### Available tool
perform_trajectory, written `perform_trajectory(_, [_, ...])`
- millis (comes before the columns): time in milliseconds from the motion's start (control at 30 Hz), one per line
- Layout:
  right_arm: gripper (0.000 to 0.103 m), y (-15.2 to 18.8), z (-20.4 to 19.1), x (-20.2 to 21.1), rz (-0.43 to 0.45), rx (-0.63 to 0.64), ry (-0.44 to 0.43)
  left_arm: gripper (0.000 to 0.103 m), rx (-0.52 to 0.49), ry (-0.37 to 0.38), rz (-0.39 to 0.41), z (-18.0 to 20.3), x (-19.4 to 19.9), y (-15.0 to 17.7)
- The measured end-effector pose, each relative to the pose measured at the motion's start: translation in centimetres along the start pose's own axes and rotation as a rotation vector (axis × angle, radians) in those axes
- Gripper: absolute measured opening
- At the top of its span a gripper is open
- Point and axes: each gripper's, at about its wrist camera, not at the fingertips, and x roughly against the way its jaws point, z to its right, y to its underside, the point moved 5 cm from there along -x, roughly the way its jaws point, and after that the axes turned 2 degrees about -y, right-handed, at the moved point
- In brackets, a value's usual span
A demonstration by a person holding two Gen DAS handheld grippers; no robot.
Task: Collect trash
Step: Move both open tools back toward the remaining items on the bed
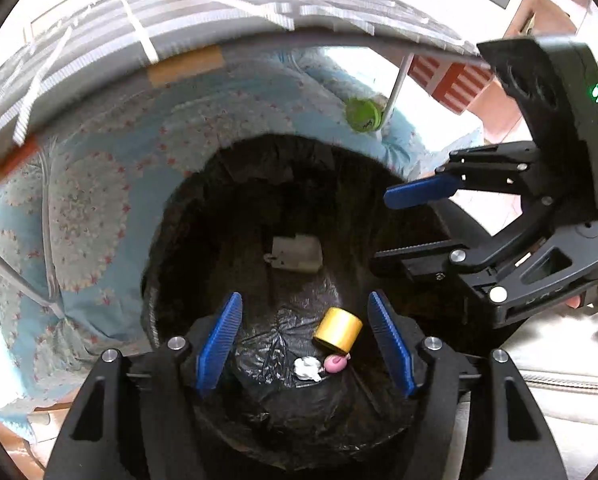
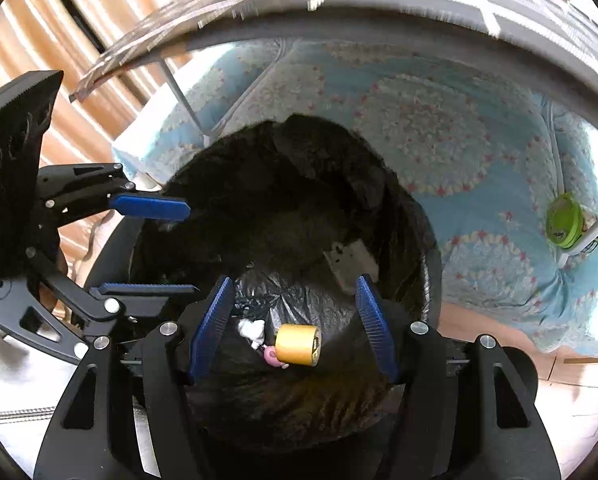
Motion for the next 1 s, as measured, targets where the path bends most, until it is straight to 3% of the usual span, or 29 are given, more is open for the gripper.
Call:
perform_trajectory(533, [0.063, -4.3, -0.9, 9.4, 0.228, 0.059, 0.046, 0.063, -0.071, -0.007, 0.263, 0.9, 11.2, -5.6])
perform_trajectory(1000, [0.063, -8.5, 1.5, 13.2, 0.339, 0.044, 0.125, 0.063, -0.050, -0.040, 0.357, -1.9, 13.9, -12.1])
